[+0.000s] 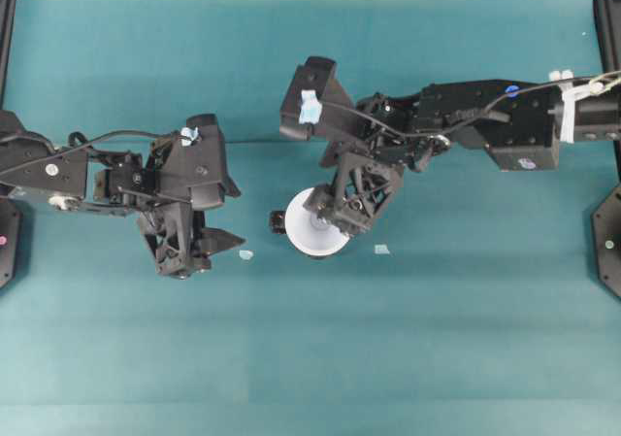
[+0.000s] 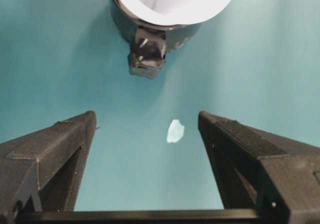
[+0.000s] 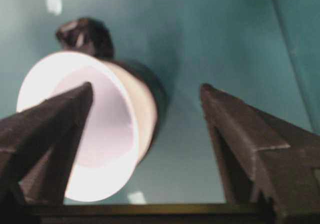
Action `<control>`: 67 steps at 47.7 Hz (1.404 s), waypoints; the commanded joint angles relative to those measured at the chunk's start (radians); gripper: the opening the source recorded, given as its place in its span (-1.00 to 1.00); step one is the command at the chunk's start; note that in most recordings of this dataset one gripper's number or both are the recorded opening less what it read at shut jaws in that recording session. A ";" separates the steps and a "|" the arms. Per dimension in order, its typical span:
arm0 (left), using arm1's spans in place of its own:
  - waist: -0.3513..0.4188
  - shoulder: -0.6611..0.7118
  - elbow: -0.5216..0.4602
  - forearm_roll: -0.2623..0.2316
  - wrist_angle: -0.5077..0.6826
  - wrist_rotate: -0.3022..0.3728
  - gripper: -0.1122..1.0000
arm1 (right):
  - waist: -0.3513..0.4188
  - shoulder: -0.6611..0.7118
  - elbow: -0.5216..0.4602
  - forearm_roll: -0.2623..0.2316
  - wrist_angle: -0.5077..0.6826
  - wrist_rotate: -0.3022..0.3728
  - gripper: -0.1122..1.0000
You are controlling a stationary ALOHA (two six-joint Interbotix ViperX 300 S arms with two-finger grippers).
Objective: Put a paper cup into the cup holder on your left arm.
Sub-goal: 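Lower the white cup into the black mug and open the right gripper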
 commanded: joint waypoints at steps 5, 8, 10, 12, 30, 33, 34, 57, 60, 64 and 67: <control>0.000 -0.002 -0.008 0.003 -0.008 0.000 0.80 | -0.002 -0.009 -0.011 -0.006 -0.031 0.015 0.68; 0.000 0.000 -0.008 0.003 -0.006 0.000 0.80 | -0.002 -0.012 -0.009 -0.006 -0.034 0.015 0.67; 0.000 0.002 -0.008 0.003 -0.006 0.000 0.80 | -0.002 -0.015 -0.008 -0.008 -0.034 0.014 0.68; 0.002 0.002 -0.008 0.003 -0.006 0.000 0.80 | -0.002 -0.020 -0.003 -0.008 -0.034 0.014 0.68; 0.002 0.006 -0.009 0.003 -0.008 0.000 0.80 | 0.006 -0.140 0.089 -0.008 -0.034 0.003 0.68; 0.000 0.006 -0.009 0.002 -0.008 0.000 0.80 | 0.012 -0.158 0.107 -0.008 -0.037 0.000 0.68; 0.000 0.006 -0.009 0.003 -0.008 0.000 0.80 | 0.015 -0.163 0.110 -0.008 -0.040 0.000 0.68; 0.000 0.005 -0.009 0.003 -0.008 -0.002 0.80 | 0.043 -0.259 0.230 -0.017 -0.146 -0.028 0.68; -0.002 0.005 -0.009 0.003 -0.006 -0.002 0.80 | 0.046 -0.275 0.249 -0.017 -0.147 -0.028 0.68; -0.005 0.005 -0.008 0.003 -0.008 0.000 0.80 | 0.048 -0.304 0.276 -0.018 -0.149 -0.028 0.68; -0.006 0.003 -0.006 0.003 -0.006 0.000 0.80 | 0.051 -0.331 0.301 -0.025 -0.150 -0.029 0.68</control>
